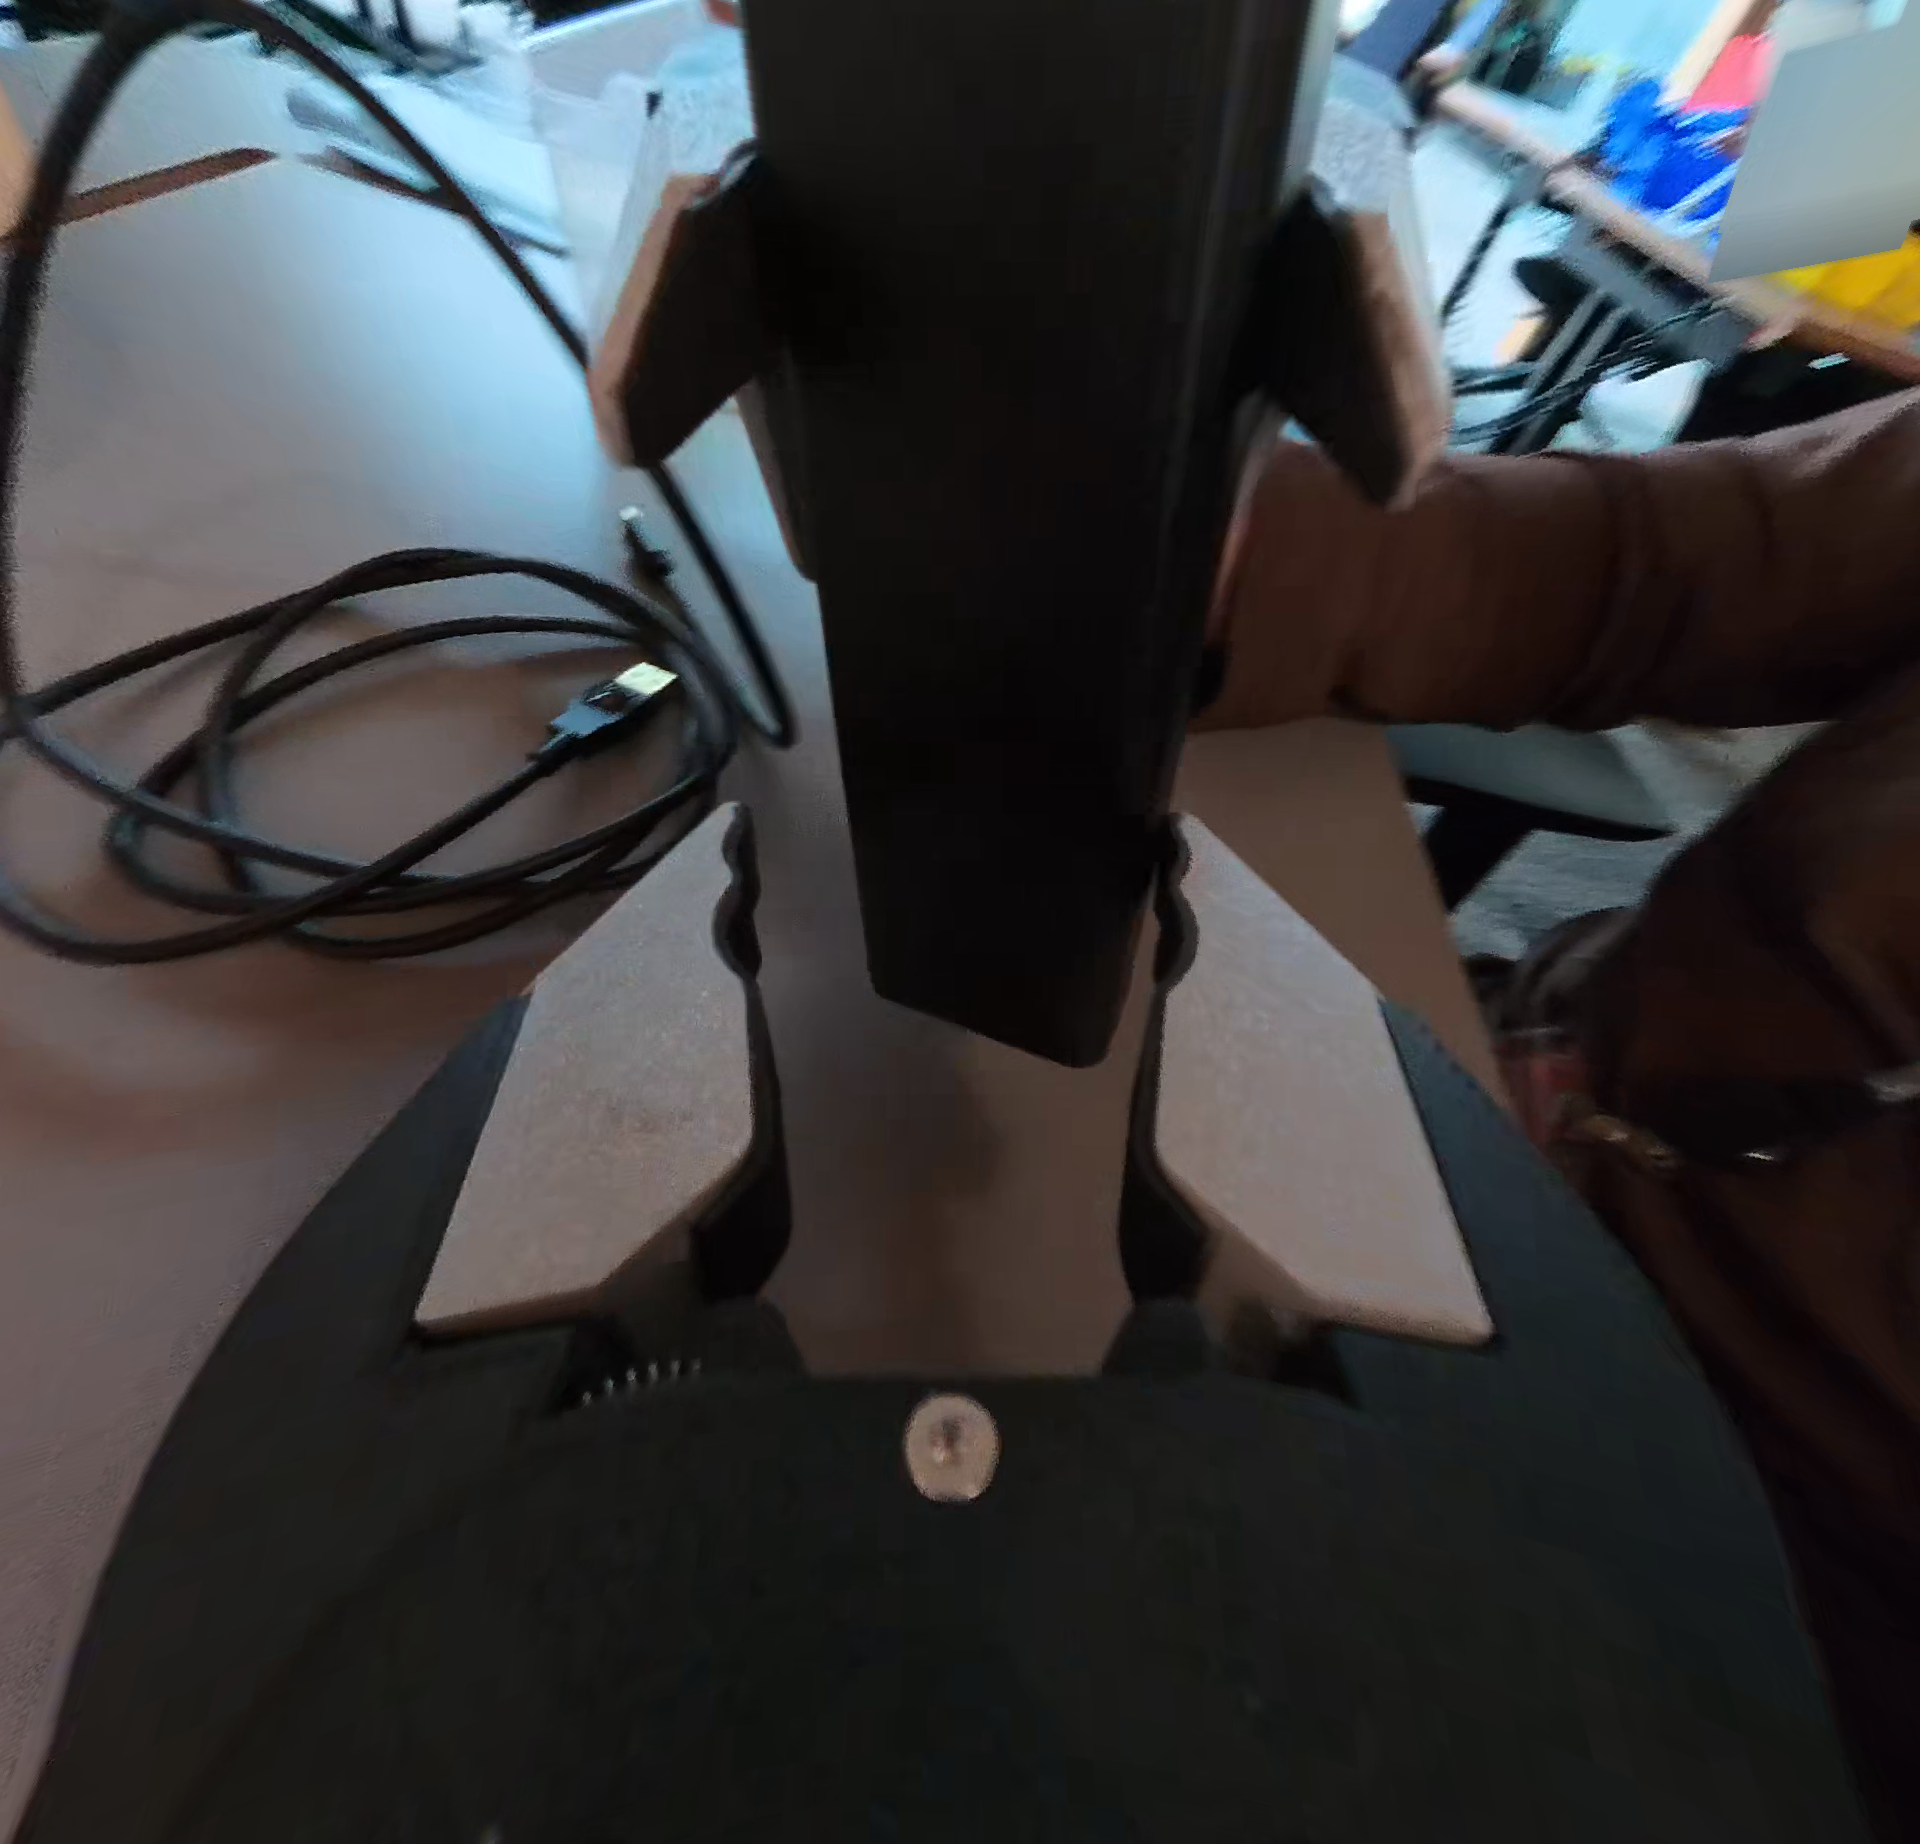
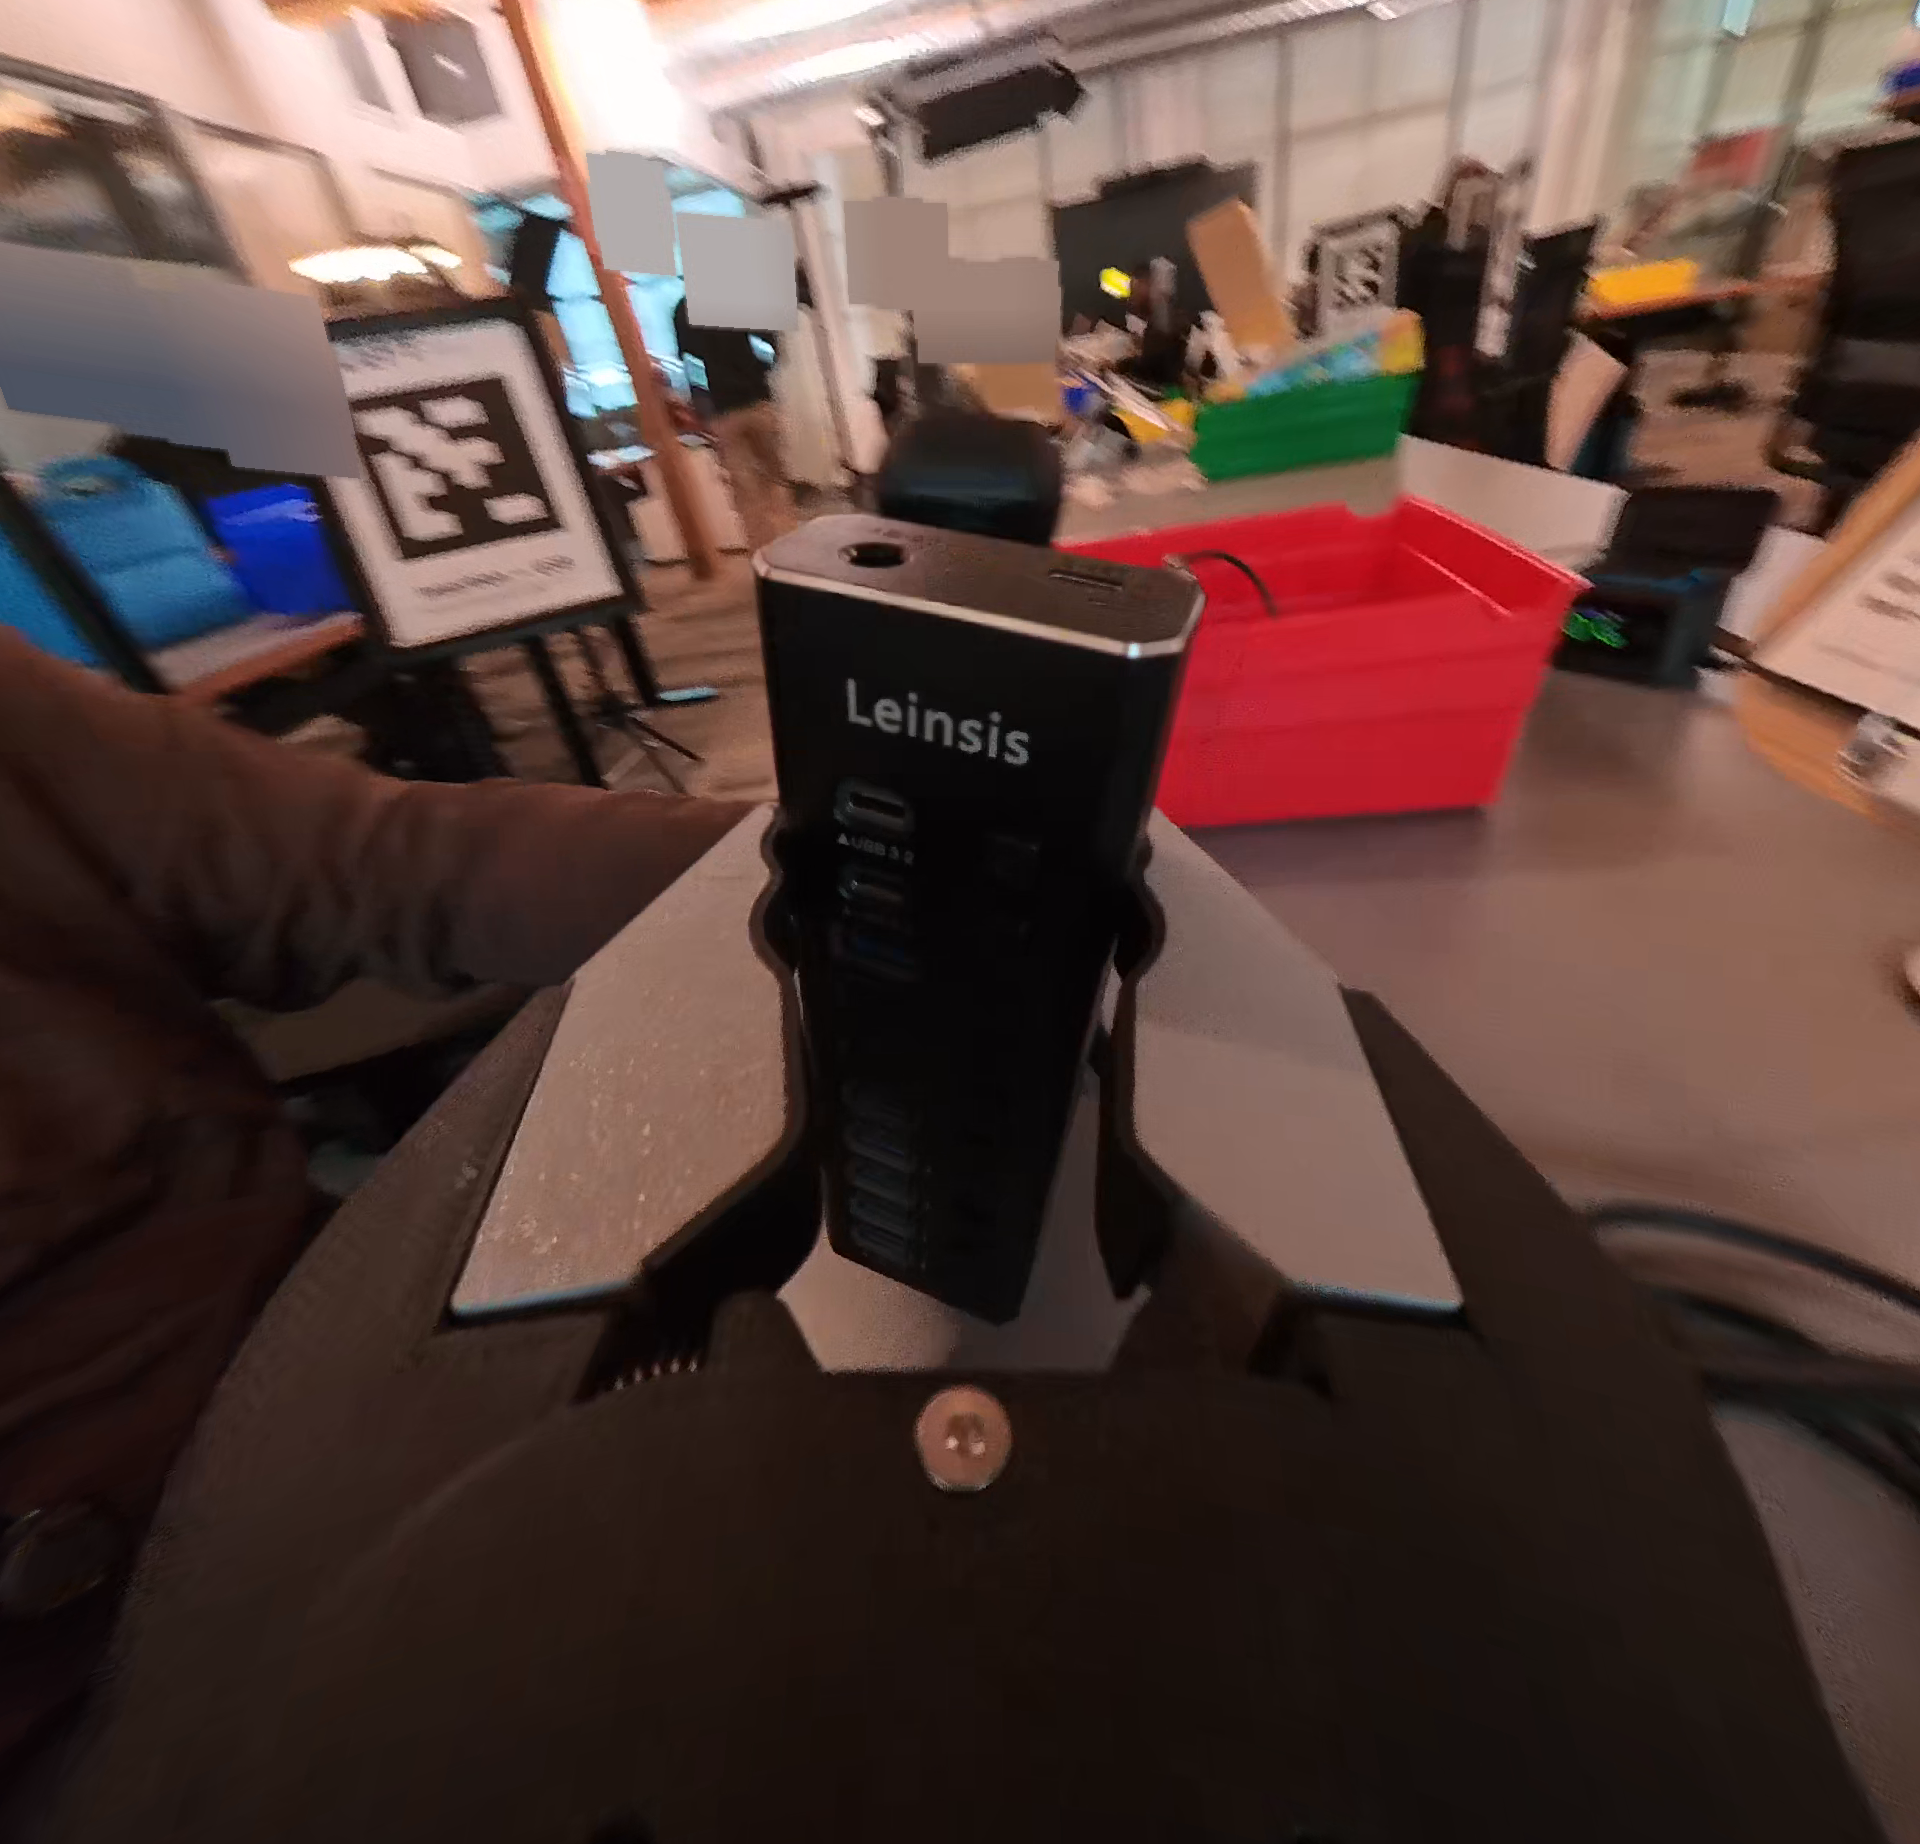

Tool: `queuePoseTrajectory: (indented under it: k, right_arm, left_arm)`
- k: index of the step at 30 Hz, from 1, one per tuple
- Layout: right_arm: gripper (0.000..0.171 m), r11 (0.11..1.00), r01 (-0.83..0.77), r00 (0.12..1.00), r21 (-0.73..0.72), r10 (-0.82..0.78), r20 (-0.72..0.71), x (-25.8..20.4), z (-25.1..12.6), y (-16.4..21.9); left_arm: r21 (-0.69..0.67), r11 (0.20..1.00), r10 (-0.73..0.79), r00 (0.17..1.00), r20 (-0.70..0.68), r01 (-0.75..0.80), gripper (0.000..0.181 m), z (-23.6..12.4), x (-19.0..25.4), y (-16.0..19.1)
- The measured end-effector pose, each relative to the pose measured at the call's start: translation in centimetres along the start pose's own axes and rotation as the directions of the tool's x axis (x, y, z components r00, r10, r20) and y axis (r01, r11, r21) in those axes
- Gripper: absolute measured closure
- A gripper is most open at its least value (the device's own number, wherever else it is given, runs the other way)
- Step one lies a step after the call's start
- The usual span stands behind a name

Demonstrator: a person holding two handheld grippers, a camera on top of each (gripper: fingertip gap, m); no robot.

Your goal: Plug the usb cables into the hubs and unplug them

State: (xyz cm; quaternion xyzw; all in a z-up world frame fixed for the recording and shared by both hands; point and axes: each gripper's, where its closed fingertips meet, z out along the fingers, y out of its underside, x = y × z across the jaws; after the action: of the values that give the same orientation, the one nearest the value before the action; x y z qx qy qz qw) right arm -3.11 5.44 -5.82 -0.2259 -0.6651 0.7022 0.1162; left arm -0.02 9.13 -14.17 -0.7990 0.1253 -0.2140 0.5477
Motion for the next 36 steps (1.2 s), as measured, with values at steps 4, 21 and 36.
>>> queuePoseTrajectory:
  k: [4,21,36]
  right_arm:
    - [0.112,0.998,0.008,0.988,0.056,-0.017,0.151,-2.8,0.0,-1.0]
    - [0.108,0.997,0.005,0.995,-0.08,0.003,0.096,-2.1,2.1,1.9]
    - [0.108,0.993,0.014,0.995,-0.115,-0.002,0.104,-2.1,2.4,3.0]
  left_arm:
    - [0.038,0.999,-0.018,0.985,-0.173,0.025,0.101,0.2,2.8,-0.6]
    - [-0.116,0.977,0.187,0.981,0.042,-0.181,0.122,1.0,0.7,1.5]
    - [-0.177,0.957,0.245,0.967,0.077,-0.228,0.123,1.4,0.3,2.1]
